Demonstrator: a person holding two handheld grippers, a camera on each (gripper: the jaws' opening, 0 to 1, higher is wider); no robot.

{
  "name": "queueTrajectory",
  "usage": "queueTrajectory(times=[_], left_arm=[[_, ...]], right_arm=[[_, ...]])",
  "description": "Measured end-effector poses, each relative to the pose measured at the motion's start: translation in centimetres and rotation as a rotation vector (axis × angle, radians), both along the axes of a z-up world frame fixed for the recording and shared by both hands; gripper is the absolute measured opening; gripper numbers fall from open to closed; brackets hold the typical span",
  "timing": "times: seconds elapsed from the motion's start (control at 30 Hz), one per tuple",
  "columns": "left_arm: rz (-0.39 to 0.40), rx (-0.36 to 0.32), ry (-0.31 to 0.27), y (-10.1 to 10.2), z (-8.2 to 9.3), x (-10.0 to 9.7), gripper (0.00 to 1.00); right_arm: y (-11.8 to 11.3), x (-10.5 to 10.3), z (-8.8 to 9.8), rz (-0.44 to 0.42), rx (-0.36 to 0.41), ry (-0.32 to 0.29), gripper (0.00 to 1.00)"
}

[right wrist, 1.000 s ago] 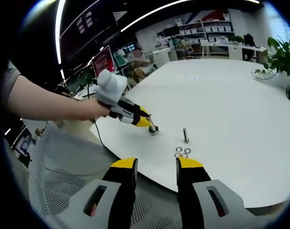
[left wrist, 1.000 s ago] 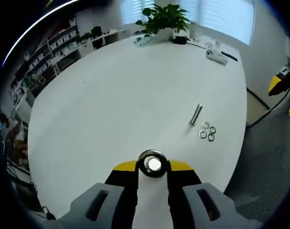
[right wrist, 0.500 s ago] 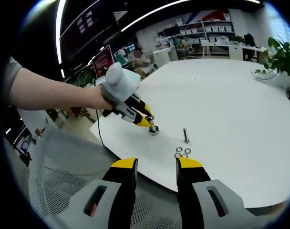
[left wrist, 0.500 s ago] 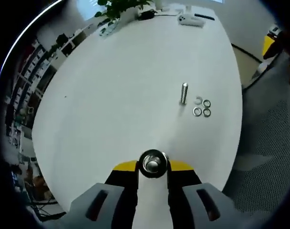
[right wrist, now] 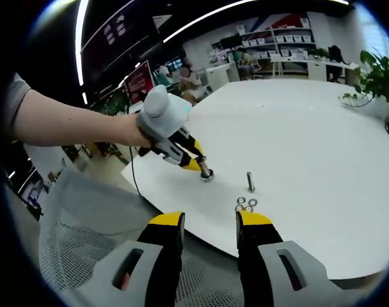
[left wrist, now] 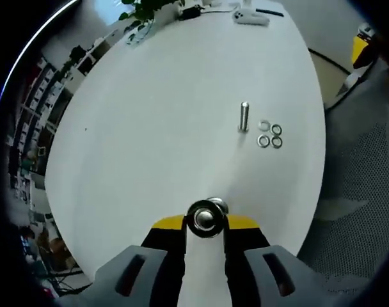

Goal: Place the washer onto the threaded stud by aligning its center hole with the stud, sliding it down to the base, and recovering from edge contact or off-axis alignment until the washer reaches the visible bottom stop.

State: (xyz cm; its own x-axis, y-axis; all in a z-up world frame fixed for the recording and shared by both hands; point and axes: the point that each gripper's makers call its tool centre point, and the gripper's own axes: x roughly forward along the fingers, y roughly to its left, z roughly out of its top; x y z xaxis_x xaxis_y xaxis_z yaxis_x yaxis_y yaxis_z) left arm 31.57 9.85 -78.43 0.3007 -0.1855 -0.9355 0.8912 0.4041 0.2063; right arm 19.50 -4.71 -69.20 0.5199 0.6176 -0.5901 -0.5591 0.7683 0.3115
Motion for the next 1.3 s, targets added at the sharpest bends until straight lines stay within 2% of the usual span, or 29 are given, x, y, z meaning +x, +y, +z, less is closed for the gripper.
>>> queueTrajectory(times=[0.17, 0.27, 0.5, 0.77, 0.83, 1.07, 1.3], left_arm=[[0.011, -0.015, -0.039, 0.0, 0.1, 0.0, 0.20], [0.020, -0.024, -0.089, 0.2, 0.0, 0.0, 0.20], [0.047, -0.074, -0.139, 0.0, -0.3, -0.1, 0.19], [0.099, -0.141, -0.158, 0.0, -0.5, 0.3, 0.17], [0.110, -0.148, -0.149, 0.1, -0.8, 0.2, 0.17], [0.072, -0.132, -0.170, 0.0, -0.6, 0.2, 0.18], [0.090, -0.186, -0.166, -0.1, 0.6, 0.1, 0.19]], right_arm=[[-0.1, 0.1, 0.0, -0.005, 0.000, -0.001, 0.35], [0.0, 0.0, 0.0, 0.001, -0.004, 0.000, 0.35], [0.0, 0.0, -0.1, 0.002, -0.010, 0.002, 0.35], [-0.1, 0.0, -0.1, -0.005, -0.008, 0.002, 0.35], [-0.2, 0.0, -0.1, -0.007, -0.008, 0.002, 0.35], [-0.3, 0.1, -0.1, -0.012, -0.011, 0.003, 0.35], [-0.3, 0.1, -0.1, -0.015, -0.007, 0.001, 0.35]])
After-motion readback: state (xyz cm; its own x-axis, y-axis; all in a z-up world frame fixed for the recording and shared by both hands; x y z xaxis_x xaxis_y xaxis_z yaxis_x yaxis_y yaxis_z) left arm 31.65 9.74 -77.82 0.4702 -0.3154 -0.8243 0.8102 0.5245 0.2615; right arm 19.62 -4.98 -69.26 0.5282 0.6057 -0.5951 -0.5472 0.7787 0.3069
